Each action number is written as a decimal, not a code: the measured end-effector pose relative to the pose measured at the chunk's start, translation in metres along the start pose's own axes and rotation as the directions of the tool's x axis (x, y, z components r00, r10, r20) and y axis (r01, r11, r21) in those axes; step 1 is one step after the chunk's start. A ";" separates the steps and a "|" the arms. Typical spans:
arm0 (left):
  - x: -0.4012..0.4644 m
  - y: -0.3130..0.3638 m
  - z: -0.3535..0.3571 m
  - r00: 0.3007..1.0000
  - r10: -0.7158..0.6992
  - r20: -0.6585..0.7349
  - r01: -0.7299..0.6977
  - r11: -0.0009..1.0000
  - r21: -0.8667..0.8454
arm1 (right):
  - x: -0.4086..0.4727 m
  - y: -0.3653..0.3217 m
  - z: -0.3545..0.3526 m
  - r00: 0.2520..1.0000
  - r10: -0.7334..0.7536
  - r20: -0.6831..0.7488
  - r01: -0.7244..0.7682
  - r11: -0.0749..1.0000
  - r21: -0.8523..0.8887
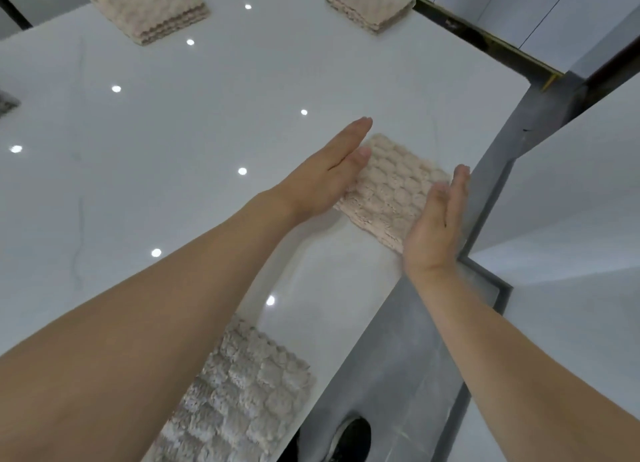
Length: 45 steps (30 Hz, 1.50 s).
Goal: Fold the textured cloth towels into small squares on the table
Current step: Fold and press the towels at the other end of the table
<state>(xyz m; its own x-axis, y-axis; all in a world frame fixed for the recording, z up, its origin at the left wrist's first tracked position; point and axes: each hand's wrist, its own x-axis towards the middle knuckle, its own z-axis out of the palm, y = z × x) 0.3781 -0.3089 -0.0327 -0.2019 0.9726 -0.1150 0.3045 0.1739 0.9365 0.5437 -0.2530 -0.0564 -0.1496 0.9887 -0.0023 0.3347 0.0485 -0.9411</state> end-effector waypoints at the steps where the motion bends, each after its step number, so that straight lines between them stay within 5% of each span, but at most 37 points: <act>1: 0.008 0.002 0.002 1.000 0.012 0.020 -0.012 1.000 -0.009 | 0.004 0.000 0.001 1.000 0.007 0.012 -0.007 1.000 0.000; 6: 0.035 -0.001 0.015 0.995 0.065 0.076 -0.068 0.997 0.028 | 0.016 0.005 0.007 0.996 -0.045 0.071 0.048 0.998 -0.038; 10: 0.047 -0.015 0.019 0.990 0.099 0.101 -0.124 0.952 0.280 | 0.022 0.015 0.012 0.988 -0.108 0.108 0.133 0.955 -0.265; 16: 0.048 -0.037 0.006 0.972 0.164 0.168 -0.235 0.698 0.676 | 0.028 0.030 0.000 0.974 -0.053 0.219 0.192 0.704 -0.683; 19: 0.038 -0.048 -0.009 0.987 0.150 0.054 -0.141 0.667 0.731 | 0.036 0.033 -0.014 0.950 -0.042 0.310 0.267 0.625 -0.733; 22: 0.029 -0.051 -0.009 0.967 0.084 -0.239 0.100 0.740 0.665 | 0.060 0.026 -0.032 0.922 -0.051 0.385 0.303 0.713 -0.632; 25: 0.021 -0.031 0.017 0.796 -0.090 -0.599 0.315 0.906 0.283 | 0.087 0.007 -0.039 0.819 -0.085 0.568 0.334 0.875 -0.350; 27: 0.016 -0.008 0.046 0.655 -0.212 -0.726 0.314 0.949 0.006 | 0.105 -0.005 -0.035 0.722 -0.106 0.684 0.347 0.911 -0.224; 30: 0.018 0.022 0.091 0.525 -0.289 -0.800 0.249 0.952 -0.180 | 0.131 -0.013 -0.026 0.587 -0.139 0.798 0.435 0.885 -0.166; 34: 0.034 0.032 0.131 0.453 -0.317 -0.833 0.269 0.940 -0.211 | 0.148 -0.007 -0.017 0.421 -0.166 0.892 0.525 0.847 -0.090; 40: 0.046 0.024 0.139 0.370 -0.340 -0.865 0.418 0.892 -0.172 | 0.155 0.004 -0.011 0.323 -0.222 0.920 0.586 0.810 -0.010; 45: 0.040 0.013 0.142 0.472 -0.289 -0.833 0.612 0.787 0.073 | 0.158 0.016 -0.010 0.289 -0.216 0.933 0.848 0.509 -0.145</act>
<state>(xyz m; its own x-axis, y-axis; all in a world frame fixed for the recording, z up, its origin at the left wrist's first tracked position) 0.5059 -0.2462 -0.0720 -0.9588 0.2800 -0.0489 0.1843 0.7435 0.6428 0.5349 -0.0941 -0.0679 -0.9833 0.1430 -0.1131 0.1782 0.8840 -0.4321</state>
